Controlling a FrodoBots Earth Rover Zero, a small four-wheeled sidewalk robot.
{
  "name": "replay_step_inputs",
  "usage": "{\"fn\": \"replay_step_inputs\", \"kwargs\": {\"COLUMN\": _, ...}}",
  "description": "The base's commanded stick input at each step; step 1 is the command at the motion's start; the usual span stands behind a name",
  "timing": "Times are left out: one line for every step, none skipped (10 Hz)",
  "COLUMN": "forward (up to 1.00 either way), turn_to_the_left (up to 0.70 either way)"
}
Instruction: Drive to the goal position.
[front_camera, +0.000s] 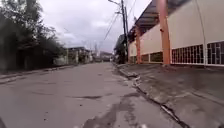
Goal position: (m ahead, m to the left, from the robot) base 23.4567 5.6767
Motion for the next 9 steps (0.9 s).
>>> {"fn": "replay_step_inputs", "kwargs": {"forward": 1.0, "turn_to_the_left": 0.0}}
{"fn": "replay_step_inputs", "kwargs": {"forward": 1.0, "turn_to_the_left": 0.0}}
{"fn": "replay_step_inputs", "kwargs": {"forward": 1.0, "turn_to_the_left": -0.01}}
{"fn": "replay_step_inputs", "kwargs": {"forward": 1.0, "turn_to_the_left": -0.07}}
{"fn": "replay_step_inputs", "kwargs": {"forward": 1.0, "turn_to_the_left": -0.01}}
{"fn": "replay_step_inputs", "kwargs": {"forward": 1.0, "turn_to_the_left": 0.0}}
{"fn": "replay_step_inputs", "kwargs": {"forward": 1.0, "turn_to_the_left": 0.0}}
{"fn": "replay_step_inputs", "kwargs": {"forward": 1.0, "turn_to_the_left": 0.0}}
{"fn": "replay_step_inputs", "kwargs": {"forward": 1.0, "turn_to_the_left": 0.0}}
